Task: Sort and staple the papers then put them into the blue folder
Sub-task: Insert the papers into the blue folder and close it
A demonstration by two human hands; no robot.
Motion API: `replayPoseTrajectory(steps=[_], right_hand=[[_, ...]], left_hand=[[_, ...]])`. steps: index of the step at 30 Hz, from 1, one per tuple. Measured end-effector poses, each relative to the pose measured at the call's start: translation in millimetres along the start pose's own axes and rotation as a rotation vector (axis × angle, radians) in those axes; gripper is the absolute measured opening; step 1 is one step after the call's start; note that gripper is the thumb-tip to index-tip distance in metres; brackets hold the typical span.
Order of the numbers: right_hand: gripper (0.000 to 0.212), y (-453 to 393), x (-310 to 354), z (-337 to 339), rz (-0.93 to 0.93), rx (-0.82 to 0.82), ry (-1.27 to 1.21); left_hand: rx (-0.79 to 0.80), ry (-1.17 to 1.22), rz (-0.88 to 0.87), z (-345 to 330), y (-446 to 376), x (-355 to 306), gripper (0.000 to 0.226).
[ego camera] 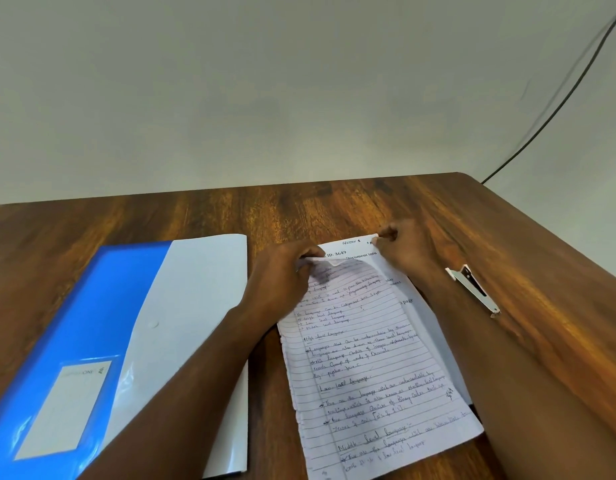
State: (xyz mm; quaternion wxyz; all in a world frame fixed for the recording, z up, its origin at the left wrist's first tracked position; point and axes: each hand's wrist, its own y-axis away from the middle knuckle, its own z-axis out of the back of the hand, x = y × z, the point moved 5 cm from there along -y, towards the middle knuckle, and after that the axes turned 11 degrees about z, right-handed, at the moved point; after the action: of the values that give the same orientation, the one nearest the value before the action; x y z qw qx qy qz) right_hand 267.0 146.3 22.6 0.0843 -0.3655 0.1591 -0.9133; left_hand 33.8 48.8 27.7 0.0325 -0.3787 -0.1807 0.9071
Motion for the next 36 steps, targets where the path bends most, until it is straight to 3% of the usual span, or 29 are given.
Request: replayPoseTrajectory(steps=[8, 11, 13, 15, 18, 23, 26, 29, 31, 34, 36], right_hand=[[0.008, 2, 8, 12, 0.086, -0.063, -0.053], [0.006, -4, 13, 15, 0.021, -0.019, -0.260], [0.003, -4, 19, 22, -0.059, 0.075, -0.439], [0.013, 1, 31, 30, -0.046, 0.229, -0.524], [0.033, 11, 52, 41, 0.073, 0.462, -0.488], [0.032, 24, 79, 43, 0.199, 0.789, -0.399], [0.030, 27, 81, 39, 0.209, 0.854, -0.380], [0.030, 23, 72, 35, 0.133, 0.828, -0.477], [0.029, 18, 61, 33, 0.048, 0.685, -0.509], [0.022, 9, 42, 32, -0.039, 0.368, -0.295], [0.024, 6, 32, 28, -0.096, 0.280, -0.134]], left_hand=[[-0.003, 0.038, 0.029, -2, 0, 3, 0.022], [0.000, 0.053, 0.034, -2, 0, 3, 0.018], [-0.015, 0.059, 0.034, -1, -1, 4, 0.017], [-0.061, 0.058, 0.007, 2, -1, 2, 0.016], [-0.129, 0.023, -0.009, 6, -1, 2, 0.016], [-0.104, 0.108, -0.013, 5, -2, 6, 0.030], [-0.085, 0.137, -0.025, 4, 0, 6, 0.020], [-0.106, 0.169, 0.009, 6, 2, 7, 0.018], [-0.136, 0.163, 0.008, 9, 2, 6, 0.018], [-0.135, 0.131, -0.001, 11, 4, 3, 0.020], [-0.121, 0.098, -0.037, 10, 4, 3, 0.022]])
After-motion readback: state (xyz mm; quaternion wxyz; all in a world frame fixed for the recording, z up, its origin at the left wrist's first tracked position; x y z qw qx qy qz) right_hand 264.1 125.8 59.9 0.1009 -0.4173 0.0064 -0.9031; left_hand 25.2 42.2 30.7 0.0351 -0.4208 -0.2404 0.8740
